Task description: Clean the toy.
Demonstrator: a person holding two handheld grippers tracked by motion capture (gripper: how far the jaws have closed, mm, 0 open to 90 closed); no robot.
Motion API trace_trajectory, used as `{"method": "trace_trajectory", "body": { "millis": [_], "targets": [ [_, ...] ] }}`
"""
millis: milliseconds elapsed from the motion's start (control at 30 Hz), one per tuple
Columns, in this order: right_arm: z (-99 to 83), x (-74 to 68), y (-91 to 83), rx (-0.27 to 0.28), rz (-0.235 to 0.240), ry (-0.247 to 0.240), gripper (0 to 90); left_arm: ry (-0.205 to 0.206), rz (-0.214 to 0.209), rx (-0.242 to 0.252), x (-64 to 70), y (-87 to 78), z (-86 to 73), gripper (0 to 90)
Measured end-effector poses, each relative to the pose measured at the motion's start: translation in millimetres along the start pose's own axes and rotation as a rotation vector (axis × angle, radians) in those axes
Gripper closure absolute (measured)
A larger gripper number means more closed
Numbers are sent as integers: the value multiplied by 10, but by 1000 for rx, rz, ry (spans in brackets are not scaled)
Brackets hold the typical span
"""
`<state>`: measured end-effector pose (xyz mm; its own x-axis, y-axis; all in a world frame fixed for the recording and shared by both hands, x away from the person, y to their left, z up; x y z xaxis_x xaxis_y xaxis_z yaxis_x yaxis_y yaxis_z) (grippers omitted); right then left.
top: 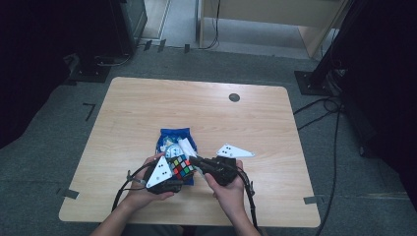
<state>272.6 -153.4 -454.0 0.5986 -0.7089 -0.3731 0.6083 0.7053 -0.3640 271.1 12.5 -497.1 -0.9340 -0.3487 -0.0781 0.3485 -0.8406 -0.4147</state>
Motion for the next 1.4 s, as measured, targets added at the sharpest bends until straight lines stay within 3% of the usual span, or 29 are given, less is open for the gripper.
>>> {"method": "trace_trajectory", "body": {
  "millis": [100, 267, 467, 600, 700, 767, 833, 933, 1067, 1133, 1267, 1400],
  "targets": [
    [41, -121, -28, -3, 67, -20, 884, -10, 6, 12, -28, -25, 9, 338],
    [76, -163, -74, -21, 101, -53, 883, -37, 43, 44, -125, -121, 25, 338],
    [48, 27, -66, -47, 47, 3, 884, -33, 34, 71, -134, -189, 61, 339],
    [38, 143, -63, -55, -40, 7, 885, -15, 4, 75, -74, -163, 73, 339],
    [35, 158, -64, -55, -43, 24, 884, -1, 2, 59, -32, -116, 75, 339],
    [42, 107, -60, -51, -13, 33, 882, -4, 7, 43, -32, -87, 61, 339],
    [59, 33, -59, -49, 47, 56, 880, -9, 8, 36, -35, -71, 48, 339],
    [98, -96, -76, -53, 114, 40, 873, -13, 17, 38, -47, -74, 45, 339],
    [115, -106, -109, -66, 139, 16, 850, -35, 38, 56, -111, -131, 50, 339],
    [103, -43, -112, -78, 111, 21, 838, -43, 50, 63, -149, -174, 49, 339],
    [72, 172, -118, -86, 5, 65, 859, -58, 64, 81, -206, -238, 53, 339],
    [18, 362, -100, -90, -156, 52, 877, -63, 69, 88, -214, -241, 57, 339]
  ]
}}
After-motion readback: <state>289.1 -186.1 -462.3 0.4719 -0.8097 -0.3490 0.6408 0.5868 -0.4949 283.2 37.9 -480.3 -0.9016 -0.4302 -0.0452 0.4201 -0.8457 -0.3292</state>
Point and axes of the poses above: each handheld gripper's, and its own axes: y roughly forward along the jaws, z roughly out of its top, x roughly to its right, the point moved 4 cm from there along y, roughly forward along the jaws, and after that the axes turned 10 degrees about -z, right-handed, at the moved point
